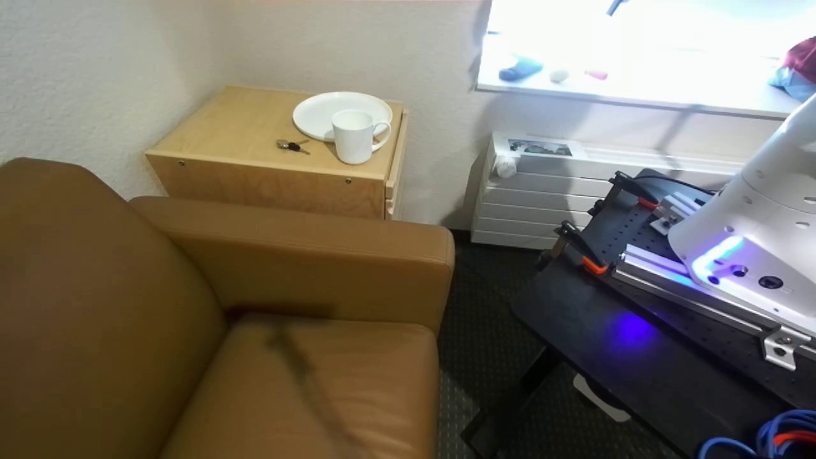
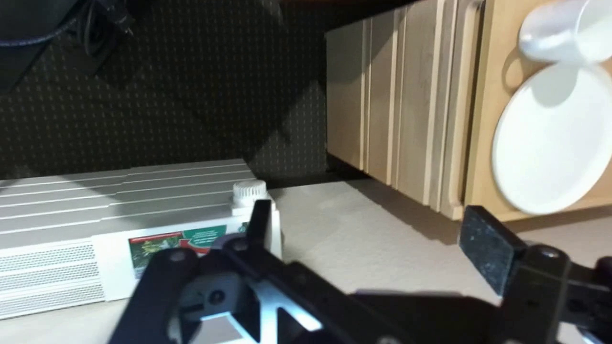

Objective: Remove the lemon from the window sill and place the lemon on the white plate

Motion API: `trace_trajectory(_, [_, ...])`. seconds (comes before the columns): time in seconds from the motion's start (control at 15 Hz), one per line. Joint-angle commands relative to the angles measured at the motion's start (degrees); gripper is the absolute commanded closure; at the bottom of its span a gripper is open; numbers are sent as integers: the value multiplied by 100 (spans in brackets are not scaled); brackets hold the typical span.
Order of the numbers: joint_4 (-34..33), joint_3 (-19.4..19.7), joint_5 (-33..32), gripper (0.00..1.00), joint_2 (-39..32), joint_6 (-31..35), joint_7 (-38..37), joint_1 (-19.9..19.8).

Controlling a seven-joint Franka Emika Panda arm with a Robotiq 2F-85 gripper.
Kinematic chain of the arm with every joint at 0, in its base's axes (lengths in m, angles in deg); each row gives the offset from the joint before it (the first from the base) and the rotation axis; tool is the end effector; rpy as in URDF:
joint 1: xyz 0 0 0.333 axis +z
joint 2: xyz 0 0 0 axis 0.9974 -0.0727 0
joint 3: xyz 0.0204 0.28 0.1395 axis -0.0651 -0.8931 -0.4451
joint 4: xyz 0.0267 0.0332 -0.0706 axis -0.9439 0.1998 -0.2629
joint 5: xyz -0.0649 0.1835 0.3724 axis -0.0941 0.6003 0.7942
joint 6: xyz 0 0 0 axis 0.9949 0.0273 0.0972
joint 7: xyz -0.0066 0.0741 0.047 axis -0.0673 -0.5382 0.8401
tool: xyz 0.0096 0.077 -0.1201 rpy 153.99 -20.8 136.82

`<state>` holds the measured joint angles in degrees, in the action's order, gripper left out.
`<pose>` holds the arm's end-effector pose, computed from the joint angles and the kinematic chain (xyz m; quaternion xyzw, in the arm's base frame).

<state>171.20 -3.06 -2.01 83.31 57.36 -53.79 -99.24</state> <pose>0.4156 -0.1935 0.3579 -0.8961 0.4197 -0.0353 0.1398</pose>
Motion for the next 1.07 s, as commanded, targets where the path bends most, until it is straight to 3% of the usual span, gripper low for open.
trace_trajectory(0.0, [-880, 439, 217, 0, -1162, 348, -69, -384])
trace_trajectory(0.27, [-1749, 756, 446, 0, -2095, 463, -629, -642])
trace_trajectory(0.4, [-2015, 779, 628, 0, -1974, -729, -785, -657])
trace_trajectory(0.47, [-1707, 760, 418, 0, -1935, -29, -636, -659])
trace_trajectory(0.6, [-1926, 754, 514, 0, -1983, -495, -727, -652])
trace_trajectory(0.67, [-1879, 671, 348, 0, -2222, 227, -1253, -573])
trace_trajectory(0.73, [-1943, 639, 578, 0, -2516, 724, -1435, -544])
trace_trajectory(1.0, [-2120, 533, 822, 0, -3427, 2264, -2479, -391])
